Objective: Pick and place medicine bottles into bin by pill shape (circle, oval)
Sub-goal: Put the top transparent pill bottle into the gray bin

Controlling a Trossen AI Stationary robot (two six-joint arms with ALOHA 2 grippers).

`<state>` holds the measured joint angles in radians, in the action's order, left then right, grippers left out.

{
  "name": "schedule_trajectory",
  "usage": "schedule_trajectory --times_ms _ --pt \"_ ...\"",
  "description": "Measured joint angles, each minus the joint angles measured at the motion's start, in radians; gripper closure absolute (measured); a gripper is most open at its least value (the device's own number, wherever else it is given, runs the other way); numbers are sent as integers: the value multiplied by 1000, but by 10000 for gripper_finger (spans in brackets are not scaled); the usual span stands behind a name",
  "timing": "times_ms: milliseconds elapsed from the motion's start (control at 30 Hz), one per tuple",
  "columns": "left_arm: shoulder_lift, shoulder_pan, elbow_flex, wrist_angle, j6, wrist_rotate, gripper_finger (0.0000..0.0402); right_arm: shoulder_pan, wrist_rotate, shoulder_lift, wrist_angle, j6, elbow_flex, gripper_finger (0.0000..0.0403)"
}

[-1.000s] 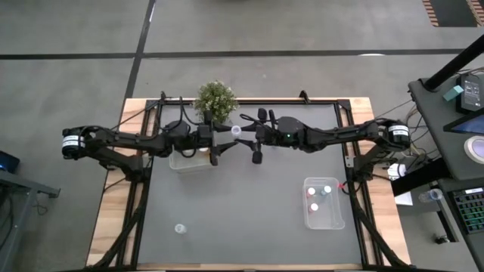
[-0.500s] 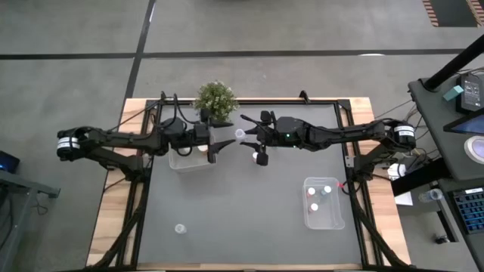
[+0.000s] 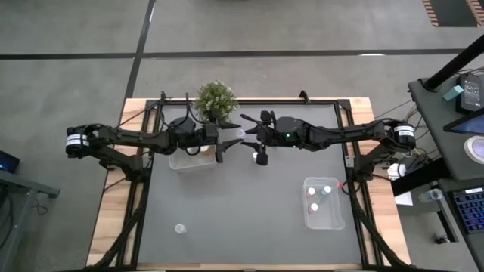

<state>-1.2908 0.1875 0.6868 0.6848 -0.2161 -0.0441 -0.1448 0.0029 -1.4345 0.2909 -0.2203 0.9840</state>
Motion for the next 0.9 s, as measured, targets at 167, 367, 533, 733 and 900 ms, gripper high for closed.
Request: schedule_trajectory --times_ms 167,367,533,733,900 --pt "6 0 -3 -4 1 0 260 0 0 0 -2 -4 0 257" --pt "5 0 -3 -5 4 -1 289 0 0 0 -2 -6 0 257" --pt "5 0 -4 -4 17 -1 279 1 0 0 -3 -4 0 254" --pt "11 -6 -5 -23 27 -1 279 1 -3 0 -4 20 0 213" --pt "21 -21 -7 -65 36 6 280 1 -3 9 -42 26 0 172"
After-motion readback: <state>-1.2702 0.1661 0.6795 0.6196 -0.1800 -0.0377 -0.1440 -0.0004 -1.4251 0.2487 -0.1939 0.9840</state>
